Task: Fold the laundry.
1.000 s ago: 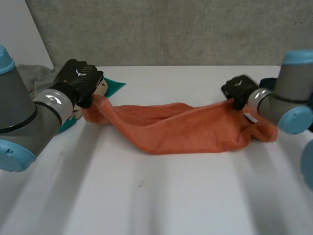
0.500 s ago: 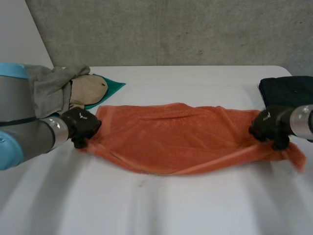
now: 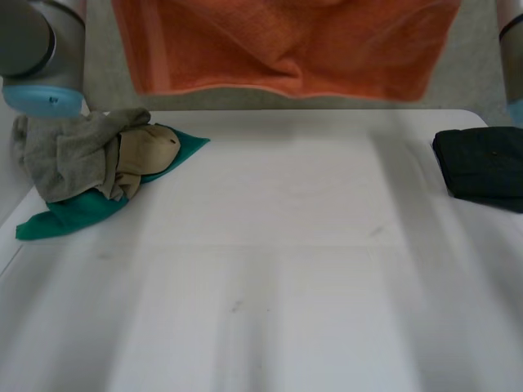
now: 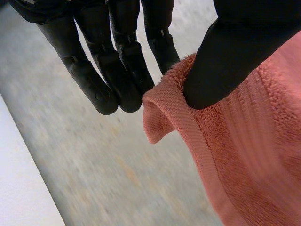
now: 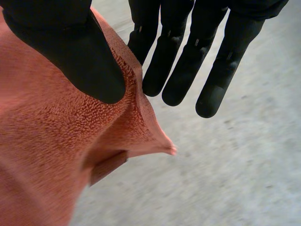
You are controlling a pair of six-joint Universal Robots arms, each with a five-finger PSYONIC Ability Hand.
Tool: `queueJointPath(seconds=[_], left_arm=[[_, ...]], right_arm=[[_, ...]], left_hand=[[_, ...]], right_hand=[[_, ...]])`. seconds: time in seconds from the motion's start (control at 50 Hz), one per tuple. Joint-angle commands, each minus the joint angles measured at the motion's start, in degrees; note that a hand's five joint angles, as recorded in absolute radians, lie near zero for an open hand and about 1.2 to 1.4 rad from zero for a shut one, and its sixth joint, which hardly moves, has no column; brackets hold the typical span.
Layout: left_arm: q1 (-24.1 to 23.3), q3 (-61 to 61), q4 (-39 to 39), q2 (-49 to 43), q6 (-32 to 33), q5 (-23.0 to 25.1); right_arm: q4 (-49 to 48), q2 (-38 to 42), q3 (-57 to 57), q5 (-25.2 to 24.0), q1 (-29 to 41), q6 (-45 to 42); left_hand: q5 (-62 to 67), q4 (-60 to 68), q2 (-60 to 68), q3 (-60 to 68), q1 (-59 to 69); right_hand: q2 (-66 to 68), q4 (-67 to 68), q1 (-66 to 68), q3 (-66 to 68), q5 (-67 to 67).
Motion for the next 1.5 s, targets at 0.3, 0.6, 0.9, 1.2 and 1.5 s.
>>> queueJointPath(seconds=[0.3, 0.6, 0.9, 1.2, 1.5], left_arm=[[7.9, -45.0, -5.7, 1.4, 7.3, 9.9], [10.6, -44.6, -28.9, 7.8, 15.6, 15.7], [5.2, -28.8, -37.7, 0.1, 0.9, 9.8], [2.3, -39.4, -34.0, 5.9, -4.4, 7.7], [2.8, -57.7, -18.1, 9.8, 10.7, 6.5]], right_arm=[[14.0, 6.6, 34.2, -8.2, 0.4, -6.2], [15.4, 2.6, 42.4, -6.7, -0.3, -7.4], [15.0, 0.6, 43.9, -6.9, -0.2, -7.3], [14.9, 1.0, 43.6, -6.9, -0.7, -7.6], [18.2, 3.3, 38.9, -4.5, -0.5, -4.1]], left_hand=[[13.6, 11.3, 11.4, 11.9, 13.8], [-39.0, -41.3, -41.2, -40.7, -38.8], [-40.8, -43.0, -43.0, -42.4, -40.5], [-34.3, -36.6, -36.6, -36.0, -34.1], [-35.2, -37.4, -37.4, -36.8, -35.0]], right_hand=[[13.1, 11.7, 15.0, 12.0, 12.6], [13.1, 11.7, 15.0, 12.0, 12.6], [13.1, 11.7, 15.0, 12.0, 12.6], [13.1, 11.7, 15.0, 12.0, 12.6], [13.1, 11.7, 15.0, 12.0, 12.6]])
